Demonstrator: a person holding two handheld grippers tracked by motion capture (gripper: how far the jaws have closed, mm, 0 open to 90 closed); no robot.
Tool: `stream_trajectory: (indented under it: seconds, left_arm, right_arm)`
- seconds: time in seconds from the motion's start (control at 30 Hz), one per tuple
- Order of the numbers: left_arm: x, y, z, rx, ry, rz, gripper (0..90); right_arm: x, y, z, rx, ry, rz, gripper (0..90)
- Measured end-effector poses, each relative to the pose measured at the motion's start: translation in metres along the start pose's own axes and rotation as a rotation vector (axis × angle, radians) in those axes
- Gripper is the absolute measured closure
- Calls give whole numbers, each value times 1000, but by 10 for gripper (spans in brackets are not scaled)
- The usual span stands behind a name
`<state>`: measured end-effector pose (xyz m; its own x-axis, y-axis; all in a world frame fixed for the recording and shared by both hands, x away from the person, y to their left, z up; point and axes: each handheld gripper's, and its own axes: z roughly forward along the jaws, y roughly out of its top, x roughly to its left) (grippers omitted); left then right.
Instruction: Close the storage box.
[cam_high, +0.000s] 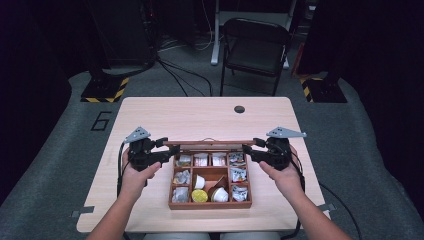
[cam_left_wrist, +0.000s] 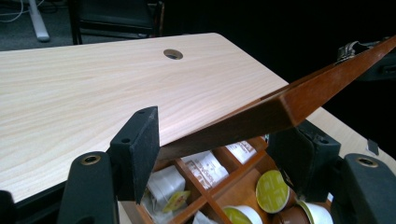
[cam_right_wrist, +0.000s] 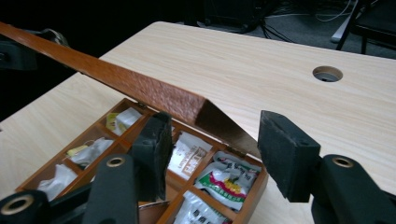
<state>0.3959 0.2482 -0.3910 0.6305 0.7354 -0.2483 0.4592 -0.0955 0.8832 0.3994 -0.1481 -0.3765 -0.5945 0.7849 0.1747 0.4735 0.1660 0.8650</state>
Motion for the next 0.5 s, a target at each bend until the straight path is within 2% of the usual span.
stream_trajectory:
  seconds: [0.2,0.3,0.43,0.5]
  left_arm:
    - [-9,-5,-7,4,8,3,342]
    - [-14,-9,-12,4,12,24,347]
    - [-18,-14,-16,8,15,15,352]
    - [-21,-18,-18,15,17,26,354]
  right_arm:
    - [6,-8,-8,-3,19,-7,474]
    - [11,-11,-15,-8,17,-33,477]
    - [15,-16,-20,-12,13,-57,476]
    - [16,-20,-22,-10,20,-54,473]
